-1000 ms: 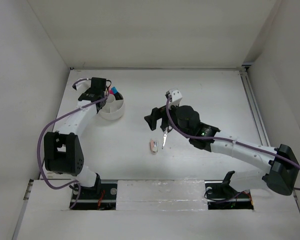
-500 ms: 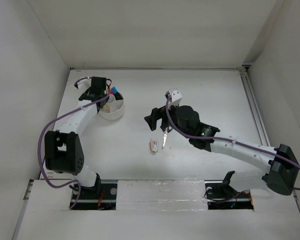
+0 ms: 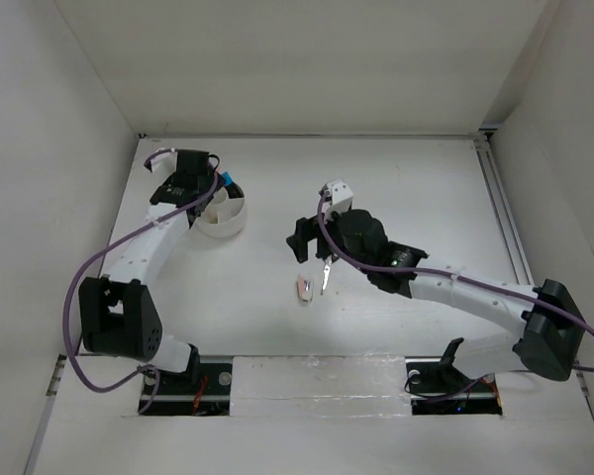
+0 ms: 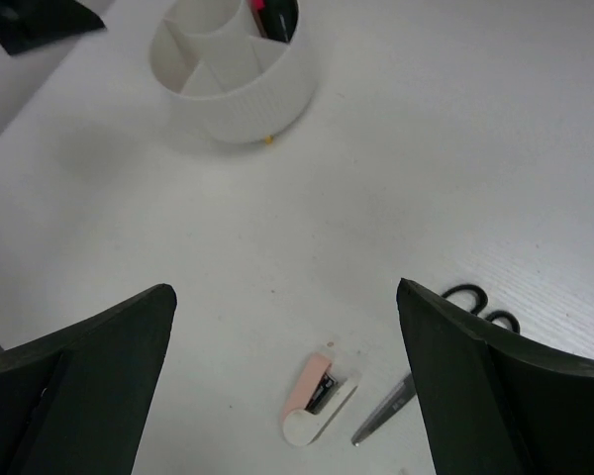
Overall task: Sort the stationery into containers
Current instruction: Place the stationery in the storage box, then pick up the stationery from the center of the board.
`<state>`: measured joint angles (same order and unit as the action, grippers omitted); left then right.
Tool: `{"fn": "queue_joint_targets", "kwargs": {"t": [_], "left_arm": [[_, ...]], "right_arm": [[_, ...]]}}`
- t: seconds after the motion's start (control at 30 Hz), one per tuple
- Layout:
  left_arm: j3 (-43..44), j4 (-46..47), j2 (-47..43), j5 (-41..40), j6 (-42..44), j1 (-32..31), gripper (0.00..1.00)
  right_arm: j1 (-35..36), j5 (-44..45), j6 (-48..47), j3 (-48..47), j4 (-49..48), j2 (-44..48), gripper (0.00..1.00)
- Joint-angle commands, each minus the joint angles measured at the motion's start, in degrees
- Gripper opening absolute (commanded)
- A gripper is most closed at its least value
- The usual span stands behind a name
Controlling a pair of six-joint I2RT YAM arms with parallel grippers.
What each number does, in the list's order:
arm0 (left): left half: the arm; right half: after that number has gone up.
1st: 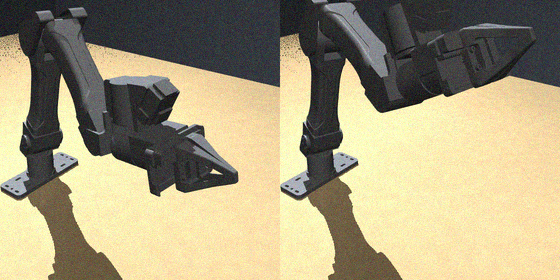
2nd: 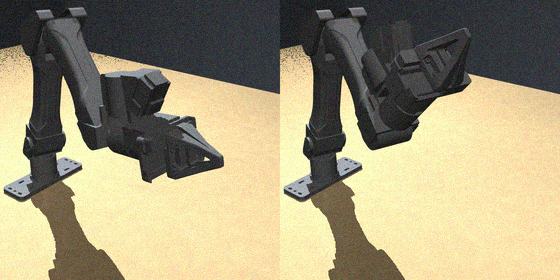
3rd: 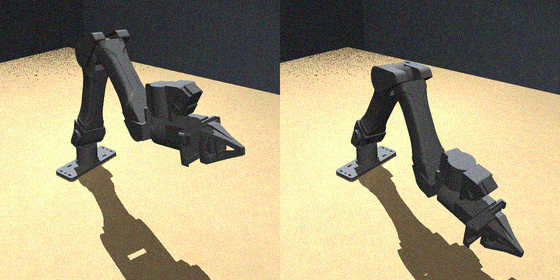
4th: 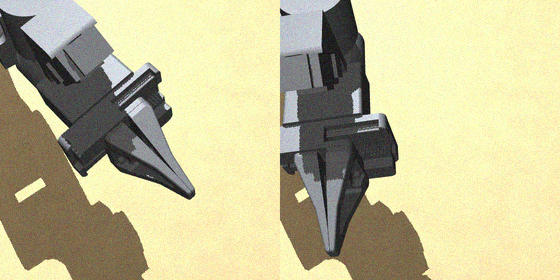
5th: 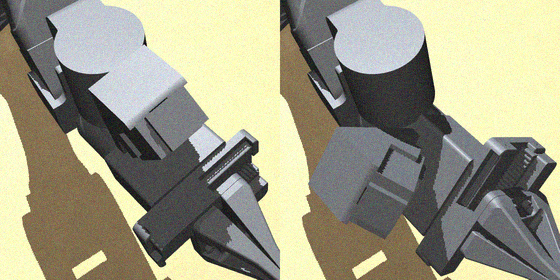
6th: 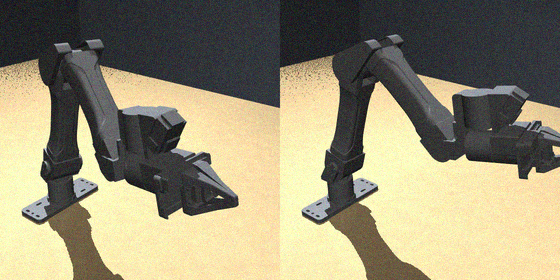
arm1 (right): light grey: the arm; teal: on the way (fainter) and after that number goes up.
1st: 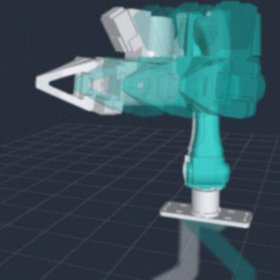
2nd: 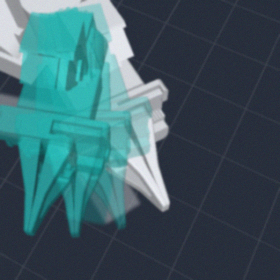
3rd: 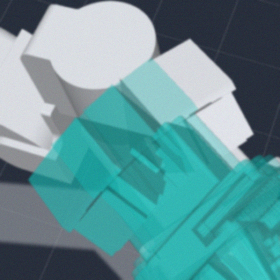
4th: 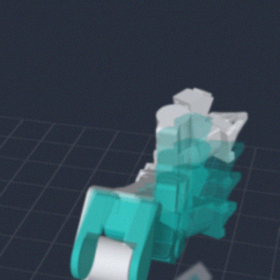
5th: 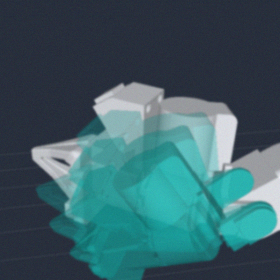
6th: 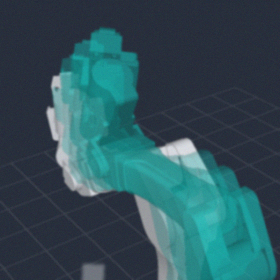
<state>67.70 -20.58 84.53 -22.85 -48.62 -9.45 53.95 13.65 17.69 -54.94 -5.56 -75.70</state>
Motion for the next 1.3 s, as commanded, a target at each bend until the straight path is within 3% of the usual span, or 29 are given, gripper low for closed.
{"fn": "queue_joint_targets", "kwargs": {"t": [0.0,0.2,0.33,0.53,0.73,1.27], "left_arm": [[4.71,-3.67,-6.65,-2.72,1.60,-2.58,1.00],[3.94,-5.00,-14.65,1.49,5.19,-2.59,1.00],[3.23,-5.00,-19.40,4.65,10.45,-2.59,1.00],[3.50,-7.81,-19.93,14.14,17.41,-2.59,1.00],[-0.46,-5.97,-23.18,13.54,18.73,-2.59,1.00],[-0.99,-5.35,-23.71,15.47,19.27,-2.59,1.00]], "right_arm": [[-0.34,2.25,-0.21,-3.24,6.86,-3.12,0.99],[4.12,14.10,8.22,-4.56,18.11,-6.65,0.99],[8.09,23.96,19.82,-6.93,26.91,-11.21,0.99],[11.34,21.86,25.63,-6.94,27.10,-17.54,0.96],[11.88,20.81,27.75,-7.46,26.48,-21.07,0.89],[12.93,17.99,28.36,-9.31,25.87,-28.27,0.65]]}}
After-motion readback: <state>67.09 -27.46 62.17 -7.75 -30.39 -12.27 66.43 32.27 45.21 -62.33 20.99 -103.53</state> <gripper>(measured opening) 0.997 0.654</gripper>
